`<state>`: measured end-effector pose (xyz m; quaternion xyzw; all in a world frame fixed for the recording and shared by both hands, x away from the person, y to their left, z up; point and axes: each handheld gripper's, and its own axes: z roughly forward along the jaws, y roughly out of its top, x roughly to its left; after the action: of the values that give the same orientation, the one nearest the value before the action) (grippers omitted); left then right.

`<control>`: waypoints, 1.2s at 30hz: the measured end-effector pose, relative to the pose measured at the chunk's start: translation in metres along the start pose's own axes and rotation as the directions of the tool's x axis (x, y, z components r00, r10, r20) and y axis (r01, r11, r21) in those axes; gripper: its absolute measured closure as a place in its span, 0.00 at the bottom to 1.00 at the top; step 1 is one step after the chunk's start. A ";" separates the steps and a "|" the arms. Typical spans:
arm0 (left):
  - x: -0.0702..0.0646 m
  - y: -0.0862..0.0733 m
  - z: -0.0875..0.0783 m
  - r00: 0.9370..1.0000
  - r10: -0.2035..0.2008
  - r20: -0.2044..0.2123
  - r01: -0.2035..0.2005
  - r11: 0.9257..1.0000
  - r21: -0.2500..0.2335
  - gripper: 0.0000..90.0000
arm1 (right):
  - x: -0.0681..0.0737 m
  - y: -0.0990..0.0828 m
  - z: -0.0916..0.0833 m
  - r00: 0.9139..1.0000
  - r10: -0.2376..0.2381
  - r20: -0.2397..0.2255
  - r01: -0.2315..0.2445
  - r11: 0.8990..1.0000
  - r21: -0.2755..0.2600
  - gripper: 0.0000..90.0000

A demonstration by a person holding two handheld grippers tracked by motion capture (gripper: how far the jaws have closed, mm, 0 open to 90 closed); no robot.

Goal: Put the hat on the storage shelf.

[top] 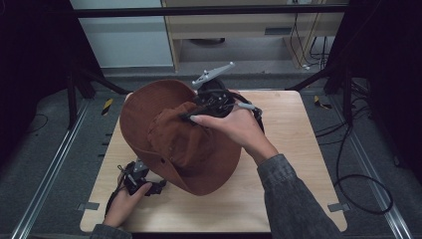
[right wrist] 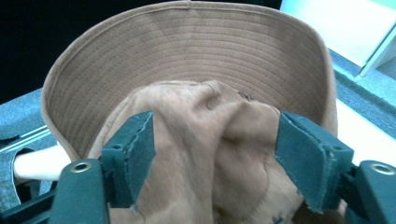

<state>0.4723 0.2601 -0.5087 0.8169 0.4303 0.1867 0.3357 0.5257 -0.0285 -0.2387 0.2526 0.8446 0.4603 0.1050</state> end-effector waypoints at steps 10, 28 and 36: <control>0.000 0.000 0.000 1.000 -0.001 -0.001 0.001 1.000 -0.005 0.00 | -0.016 -0.032 -0.035 0.997 0.043 0.061 -0.041 0.999 -0.028 0.20; 0.000 0.000 0.001 1.000 0.000 0.000 0.000 1.000 -0.004 0.00 | -0.064 -0.145 -0.093 0.945 0.175 0.275 -0.148 0.982 -0.118 0.10; 0.000 0.000 0.001 1.000 -0.001 0.000 0.001 1.000 -0.004 0.00 | -0.076 -0.213 -0.082 0.918 0.245 0.312 -0.220 0.969 -0.114 0.10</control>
<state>0.4729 0.2596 -0.5090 0.8160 0.4301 0.1874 0.3375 0.4863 -0.2232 -0.3747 0.4191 0.7616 0.4536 0.1962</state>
